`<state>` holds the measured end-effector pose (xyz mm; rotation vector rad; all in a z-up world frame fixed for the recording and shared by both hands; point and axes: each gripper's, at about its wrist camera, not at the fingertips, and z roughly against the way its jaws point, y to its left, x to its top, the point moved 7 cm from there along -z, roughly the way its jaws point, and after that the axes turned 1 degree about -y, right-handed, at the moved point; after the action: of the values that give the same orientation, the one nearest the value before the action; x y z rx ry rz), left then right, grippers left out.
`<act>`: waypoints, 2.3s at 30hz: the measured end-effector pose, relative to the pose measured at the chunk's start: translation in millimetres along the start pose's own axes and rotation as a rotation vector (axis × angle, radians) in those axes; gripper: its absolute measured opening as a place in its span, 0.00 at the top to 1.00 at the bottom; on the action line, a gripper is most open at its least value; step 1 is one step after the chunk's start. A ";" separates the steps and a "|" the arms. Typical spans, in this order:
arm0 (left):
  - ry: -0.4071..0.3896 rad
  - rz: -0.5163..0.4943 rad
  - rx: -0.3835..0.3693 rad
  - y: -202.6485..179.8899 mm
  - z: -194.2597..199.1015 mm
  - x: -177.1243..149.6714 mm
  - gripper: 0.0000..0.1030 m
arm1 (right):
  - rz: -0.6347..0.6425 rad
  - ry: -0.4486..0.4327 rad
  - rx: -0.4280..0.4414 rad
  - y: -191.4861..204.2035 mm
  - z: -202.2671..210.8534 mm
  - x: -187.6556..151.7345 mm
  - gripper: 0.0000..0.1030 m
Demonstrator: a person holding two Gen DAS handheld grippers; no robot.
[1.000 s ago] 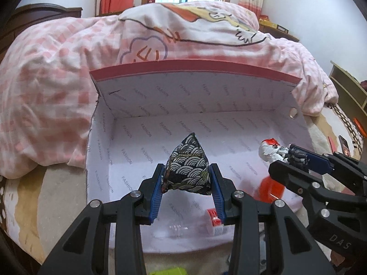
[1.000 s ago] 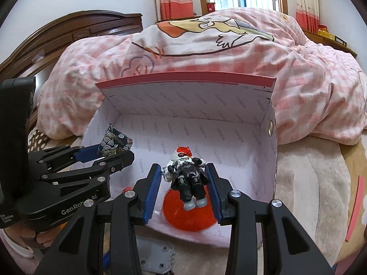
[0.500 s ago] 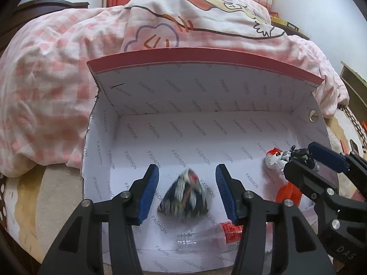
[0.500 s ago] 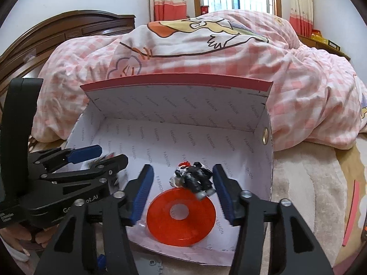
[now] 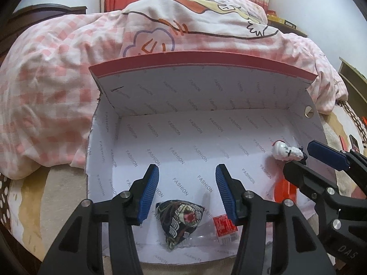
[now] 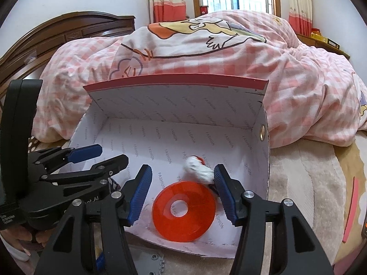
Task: Organize objects
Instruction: 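Lower the pouch and figurine into the shoebox and open both grippers, then withdraw both grippers from the box toward the remaining toys, then grasp the orange ball with the left gripper while the right gripper grasps the red cylinder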
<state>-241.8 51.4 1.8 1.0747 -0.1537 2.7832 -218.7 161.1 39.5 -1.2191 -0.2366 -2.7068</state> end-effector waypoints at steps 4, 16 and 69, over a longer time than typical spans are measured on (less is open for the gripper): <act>-0.007 0.001 0.005 -1.3 5.7 3.7 0.50 | 0.001 -0.004 0.008 3.6 6.4 -2.0 0.44; -0.045 0.006 0.022 9.8 45.0 -3.0 0.50 | -0.008 -0.014 0.029 11.5 32.5 -12.4 0.44; 0.003 0.125 -0.034 49.2 87.3 -146.8 0.62 | -0.018 0.077 0.039 24.8 87.6 -149.4 0.44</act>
<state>-85.8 -25.7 -34.8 1.0888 -0.2764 2.8803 -52.1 167.9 -13.6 -1.1055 -0.2905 -2.7444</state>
